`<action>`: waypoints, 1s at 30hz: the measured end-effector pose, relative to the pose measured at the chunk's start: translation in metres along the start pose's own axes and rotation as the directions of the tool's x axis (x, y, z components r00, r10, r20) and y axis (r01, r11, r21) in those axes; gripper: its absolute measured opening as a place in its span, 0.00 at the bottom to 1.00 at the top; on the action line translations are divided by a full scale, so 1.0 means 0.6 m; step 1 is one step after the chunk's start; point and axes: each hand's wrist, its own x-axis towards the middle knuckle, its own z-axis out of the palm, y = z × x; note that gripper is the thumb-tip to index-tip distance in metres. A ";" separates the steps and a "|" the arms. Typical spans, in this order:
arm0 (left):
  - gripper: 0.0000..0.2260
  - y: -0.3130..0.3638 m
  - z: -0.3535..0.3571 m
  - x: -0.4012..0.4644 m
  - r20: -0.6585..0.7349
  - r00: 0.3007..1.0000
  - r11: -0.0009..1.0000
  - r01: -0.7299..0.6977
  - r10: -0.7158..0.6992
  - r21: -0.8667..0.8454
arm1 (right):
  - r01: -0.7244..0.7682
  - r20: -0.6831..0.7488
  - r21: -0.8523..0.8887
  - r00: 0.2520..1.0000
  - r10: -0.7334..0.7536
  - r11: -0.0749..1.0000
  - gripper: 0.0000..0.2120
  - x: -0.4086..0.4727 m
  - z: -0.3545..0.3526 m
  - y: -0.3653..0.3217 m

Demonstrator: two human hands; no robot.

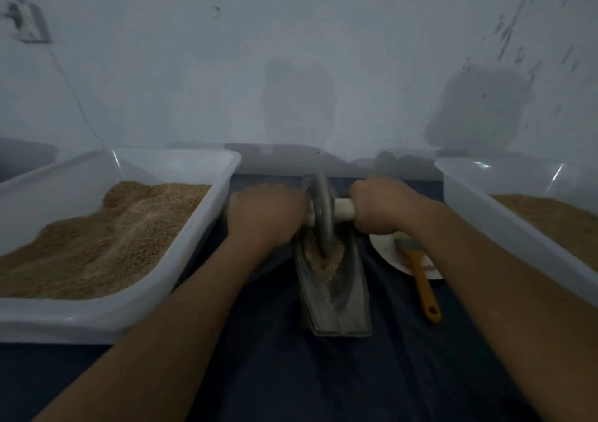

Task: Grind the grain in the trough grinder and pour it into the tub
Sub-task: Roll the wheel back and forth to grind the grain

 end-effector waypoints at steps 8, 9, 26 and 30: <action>0.08 -0.004 -0.032 -0.024 0.105 0.978 0.975 -0.192 0.180 0.112 | -0.004 -0.307 -0.086 0.951 -0.023 0.996 0.12 -0.050 0.032 -0.010; 0.08 -0.008 -0.040 -0.044 0.108 0.969 0.970 -0.230 0.220 0.084 | 0.027 -0.393 -0.141 0.916 -0.081 0.990 0.13 -0.066 0.037 -0.014; 0.09 -0.002 -0.005 0.041 0.117 0.985 0.972 -0.144 0.124 0.183 | -0.050 -0.161 -0.032 0.986 0.044 0.998 0.09 0.014 0.018 0.005; 0.07 -0.007 -0.037 -0.036 0.061 0.969 0.957 -0.245 0.238 0.156 | -0.015 -0.473 -0.164 0.879 -0.066 0.986 0.12 -0.064 0.049 -0.013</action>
